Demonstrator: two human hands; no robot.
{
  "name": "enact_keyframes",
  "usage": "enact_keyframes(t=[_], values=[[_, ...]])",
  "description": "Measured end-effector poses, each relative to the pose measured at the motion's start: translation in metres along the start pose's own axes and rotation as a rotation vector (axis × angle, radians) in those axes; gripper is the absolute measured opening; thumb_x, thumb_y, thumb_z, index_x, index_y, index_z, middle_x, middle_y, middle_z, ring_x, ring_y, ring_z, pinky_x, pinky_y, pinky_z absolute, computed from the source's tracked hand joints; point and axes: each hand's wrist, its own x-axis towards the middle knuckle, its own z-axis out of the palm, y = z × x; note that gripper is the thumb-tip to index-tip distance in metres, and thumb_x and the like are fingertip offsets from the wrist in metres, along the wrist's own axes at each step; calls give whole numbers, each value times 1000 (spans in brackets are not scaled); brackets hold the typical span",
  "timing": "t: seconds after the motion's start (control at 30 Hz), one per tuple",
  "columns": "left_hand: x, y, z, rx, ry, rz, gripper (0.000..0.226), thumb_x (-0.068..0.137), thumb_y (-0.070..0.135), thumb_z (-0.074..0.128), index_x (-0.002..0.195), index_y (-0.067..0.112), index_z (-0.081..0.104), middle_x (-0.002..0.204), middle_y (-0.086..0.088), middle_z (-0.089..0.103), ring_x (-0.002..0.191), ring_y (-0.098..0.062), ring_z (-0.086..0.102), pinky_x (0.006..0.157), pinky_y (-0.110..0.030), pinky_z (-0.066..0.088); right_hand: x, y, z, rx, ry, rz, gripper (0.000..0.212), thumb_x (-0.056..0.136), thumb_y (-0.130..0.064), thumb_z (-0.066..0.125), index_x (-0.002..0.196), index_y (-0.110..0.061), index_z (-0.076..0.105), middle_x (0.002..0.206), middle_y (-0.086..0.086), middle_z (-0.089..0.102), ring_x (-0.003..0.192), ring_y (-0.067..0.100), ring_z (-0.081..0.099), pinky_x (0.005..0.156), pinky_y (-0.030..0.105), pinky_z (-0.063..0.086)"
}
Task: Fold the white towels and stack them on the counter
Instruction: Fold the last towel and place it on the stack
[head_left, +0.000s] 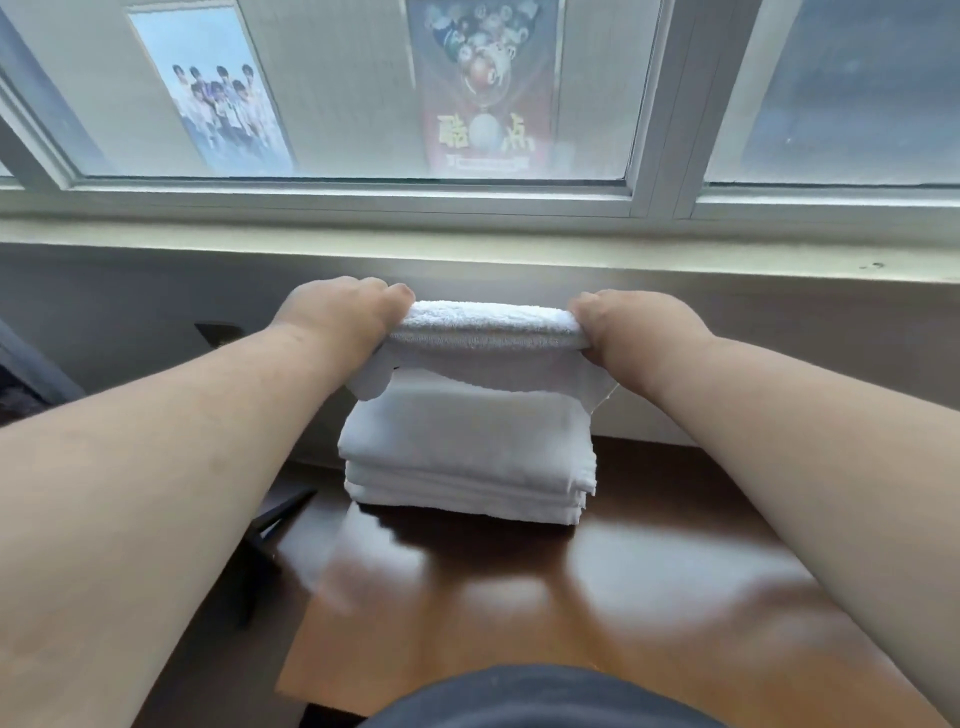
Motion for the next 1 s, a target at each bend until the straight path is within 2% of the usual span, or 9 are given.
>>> enact_keyframes(t=[0.17,0.43,0.57,0.7,1.0], values=[[25,-13,20,-52,4,68,55,61,35,62,111,36,39,94,10,50,89,-20,54,65,-33,45,16,-4,8,-40,-2,30,18,90,-11,52,105,-20,47,96,0,57,82,29,59,61,36,47],[56,-19,43,17,-90,172,77,68,21,73,127,34,24,113,6,50,103,-22,51,71,-33,38,40,-1,28,-137,11,49,30,84,-2,56,105,-21,44,98,0,56,79,26,51,57,34,39],[66,-24,52,64,-70,223,76,74,10,61,134,31,20,120,4,48,107,-22,49,79,-32,42,47,-3,40,-177,19,26,39,79,2,55,109,-21,45,102,-1,57,85,27,57,60,34,38],[72,-29,60,95,-65,257,86,71,6,66,136,33,16,127,5,46,112,-22,48,89,-34,45,51,-8,49,-195,-2,18,38,83,-2,58,114,-20,45,106,0,58,91,27,59,63,34,35],[44,-19,97,34,-57,266,75,78,10,61,138,34,22,128,5,46,112,-21,50,90,-33,44,36,-28,71,-139,-84,24,34,86,-8,60,115,-20,47,108,0,60,93,27,61,66,34,40]])
